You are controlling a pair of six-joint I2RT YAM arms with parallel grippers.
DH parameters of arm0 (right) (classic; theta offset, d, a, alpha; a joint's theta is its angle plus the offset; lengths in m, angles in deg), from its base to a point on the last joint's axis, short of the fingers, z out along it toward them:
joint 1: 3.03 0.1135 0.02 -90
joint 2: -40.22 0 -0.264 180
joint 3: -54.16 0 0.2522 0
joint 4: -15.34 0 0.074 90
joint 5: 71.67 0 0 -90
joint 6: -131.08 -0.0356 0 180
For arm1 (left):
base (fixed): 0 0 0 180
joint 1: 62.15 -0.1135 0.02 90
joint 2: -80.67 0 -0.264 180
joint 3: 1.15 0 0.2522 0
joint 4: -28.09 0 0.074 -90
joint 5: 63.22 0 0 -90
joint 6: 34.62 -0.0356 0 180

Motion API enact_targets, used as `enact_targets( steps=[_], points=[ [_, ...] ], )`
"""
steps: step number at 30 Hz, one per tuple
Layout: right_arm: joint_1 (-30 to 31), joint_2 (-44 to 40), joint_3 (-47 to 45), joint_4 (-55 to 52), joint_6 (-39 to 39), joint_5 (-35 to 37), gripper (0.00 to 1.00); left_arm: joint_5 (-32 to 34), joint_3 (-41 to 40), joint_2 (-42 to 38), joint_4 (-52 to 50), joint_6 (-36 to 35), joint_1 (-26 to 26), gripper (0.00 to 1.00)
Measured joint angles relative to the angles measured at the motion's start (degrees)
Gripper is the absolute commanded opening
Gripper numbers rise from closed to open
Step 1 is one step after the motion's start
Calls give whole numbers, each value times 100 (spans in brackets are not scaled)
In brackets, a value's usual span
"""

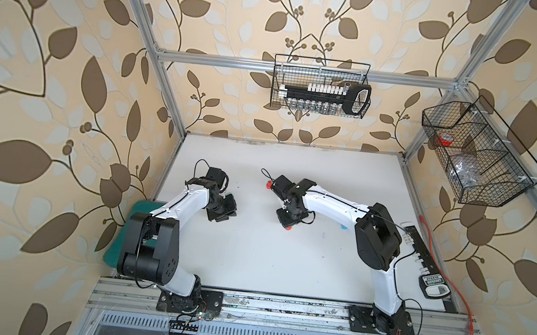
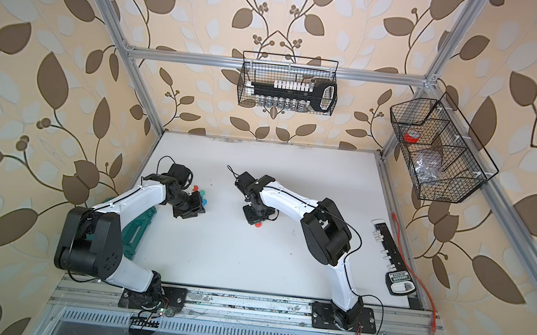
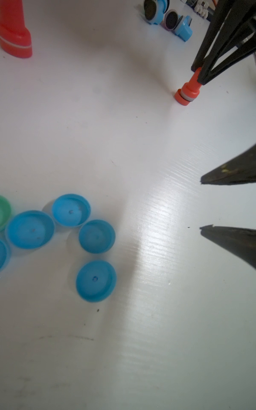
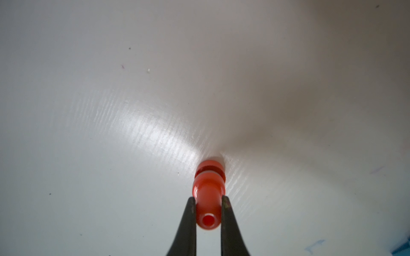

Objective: Close the stamp cap
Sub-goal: Close the cover of the stamp.

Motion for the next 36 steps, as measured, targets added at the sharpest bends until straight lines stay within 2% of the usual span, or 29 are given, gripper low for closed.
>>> enact_targets(
  steps=[20,36],
  points=[
    [-50,170,254,-20,22,-13,1,-2,0,24,2,0,0,34],
    [-55,55,48,90,20,-22,1,0,4,140,4,-2,0,34]
  ],
)
